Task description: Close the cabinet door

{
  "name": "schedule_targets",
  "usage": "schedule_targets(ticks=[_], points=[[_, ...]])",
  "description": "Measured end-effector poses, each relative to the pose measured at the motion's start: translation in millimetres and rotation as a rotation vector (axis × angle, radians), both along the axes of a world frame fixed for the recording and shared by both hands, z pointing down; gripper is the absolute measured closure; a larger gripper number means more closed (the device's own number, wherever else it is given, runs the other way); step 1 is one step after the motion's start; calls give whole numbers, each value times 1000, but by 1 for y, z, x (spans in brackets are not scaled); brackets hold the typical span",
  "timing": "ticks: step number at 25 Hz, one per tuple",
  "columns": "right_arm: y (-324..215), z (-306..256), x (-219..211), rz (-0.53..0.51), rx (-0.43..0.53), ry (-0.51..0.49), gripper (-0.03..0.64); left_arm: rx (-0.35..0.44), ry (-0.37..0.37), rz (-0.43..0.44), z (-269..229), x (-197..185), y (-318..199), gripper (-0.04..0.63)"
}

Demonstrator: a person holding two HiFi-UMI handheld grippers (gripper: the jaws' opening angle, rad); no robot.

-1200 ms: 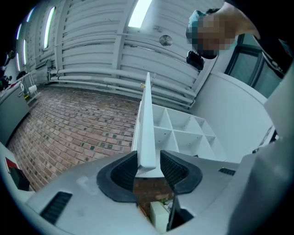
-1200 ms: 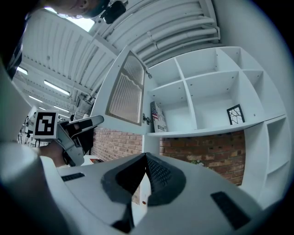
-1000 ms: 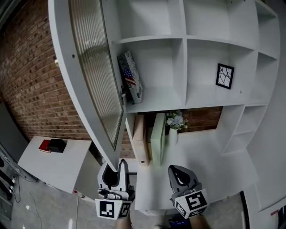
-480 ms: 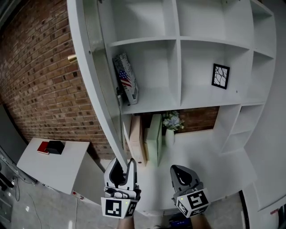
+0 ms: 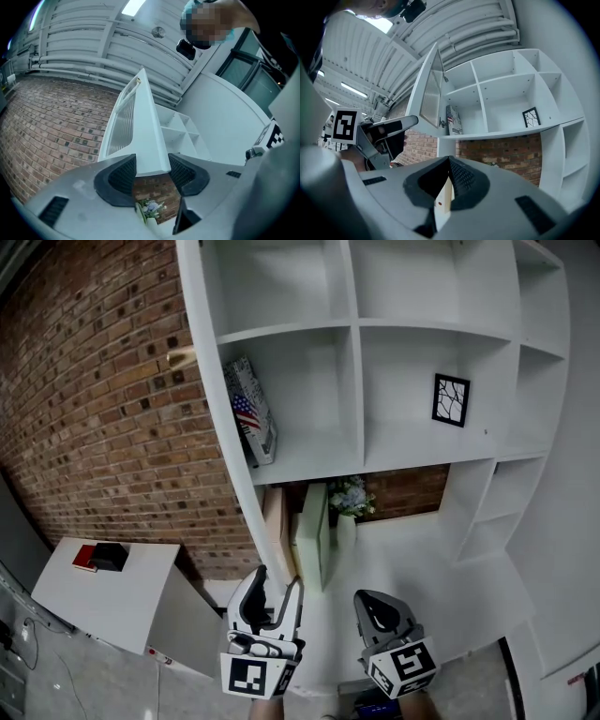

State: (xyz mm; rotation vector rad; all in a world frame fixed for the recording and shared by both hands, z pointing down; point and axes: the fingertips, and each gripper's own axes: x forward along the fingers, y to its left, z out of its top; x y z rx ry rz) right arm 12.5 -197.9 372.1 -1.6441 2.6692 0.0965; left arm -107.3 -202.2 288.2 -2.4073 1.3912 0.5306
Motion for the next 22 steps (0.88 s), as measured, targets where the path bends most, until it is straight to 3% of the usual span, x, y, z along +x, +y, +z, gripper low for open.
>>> schedule_targets(ticks=[8, 22], points=[[-4, 1, 24, 45, -2, 4, 617, 0, -72, 8, 2, 26, -10, 374], [-13, 5, 63, 121, -6, 7, 617, 13, -100, 11, 7, 58, -26, 367]])
